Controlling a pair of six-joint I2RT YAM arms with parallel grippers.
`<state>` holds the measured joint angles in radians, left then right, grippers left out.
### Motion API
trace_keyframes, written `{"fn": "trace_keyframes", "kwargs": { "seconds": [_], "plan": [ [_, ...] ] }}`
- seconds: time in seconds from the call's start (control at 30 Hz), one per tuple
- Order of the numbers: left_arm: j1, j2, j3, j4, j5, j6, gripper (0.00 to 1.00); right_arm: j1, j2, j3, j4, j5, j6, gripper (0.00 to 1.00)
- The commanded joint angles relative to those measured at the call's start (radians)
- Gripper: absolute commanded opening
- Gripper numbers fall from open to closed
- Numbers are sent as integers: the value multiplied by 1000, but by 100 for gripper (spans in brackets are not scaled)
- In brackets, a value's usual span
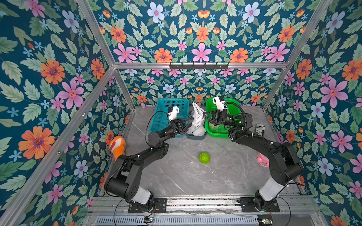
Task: Sleeve custard apples in foam nets
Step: Open the foam net.
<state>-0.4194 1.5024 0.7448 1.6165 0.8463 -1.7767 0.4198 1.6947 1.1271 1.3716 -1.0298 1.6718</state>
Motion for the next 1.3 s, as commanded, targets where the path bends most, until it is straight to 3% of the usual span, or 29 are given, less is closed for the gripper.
{"fn": "trace_keyframes", "kwargs": {
  "seconds": [0.0, 0.07, 0.2, 0.33, 0.37, 0.47, 0.77, 1.07, 1.27],
  "plan": [
    [1, -1, -4, 104, 15, 8, 18, -1, 3, 7, 55, 22, 0, 0],
    [1, -2, -7, 104, 15, 9, 11, -2, 6, 7, 55, 21, -2, 0],
    [2, -1, -6, 104, 22, 12, 12, -6, 6, 0, 55, 14, -3, 0],
    [2, -2, -6, 104, 29, 16, 29, -7, 5, -1, 55, 9, -7, 0],
    [2, -4, -2, 105, 34, 17, 39, -8, 5, -4, 55, 14, -7, 0],
    [1, -14, 2, 105, 42, 19, 54, -7, 4, -6, 55, 22, -8, 0],
    [-22, -12, 21, 104, 39, 30, 63, 2, -16, -23, 56, 50, -41, 0],
    [-35, -11, 31, 104, 39, 28, 62, 10, -24, -48, 55, 78, -79, 0],
    [-32, -18, 17, 105, 41, 29, 41, -3, -27, -43, 55, 85, -75, 0]
  ]
}}
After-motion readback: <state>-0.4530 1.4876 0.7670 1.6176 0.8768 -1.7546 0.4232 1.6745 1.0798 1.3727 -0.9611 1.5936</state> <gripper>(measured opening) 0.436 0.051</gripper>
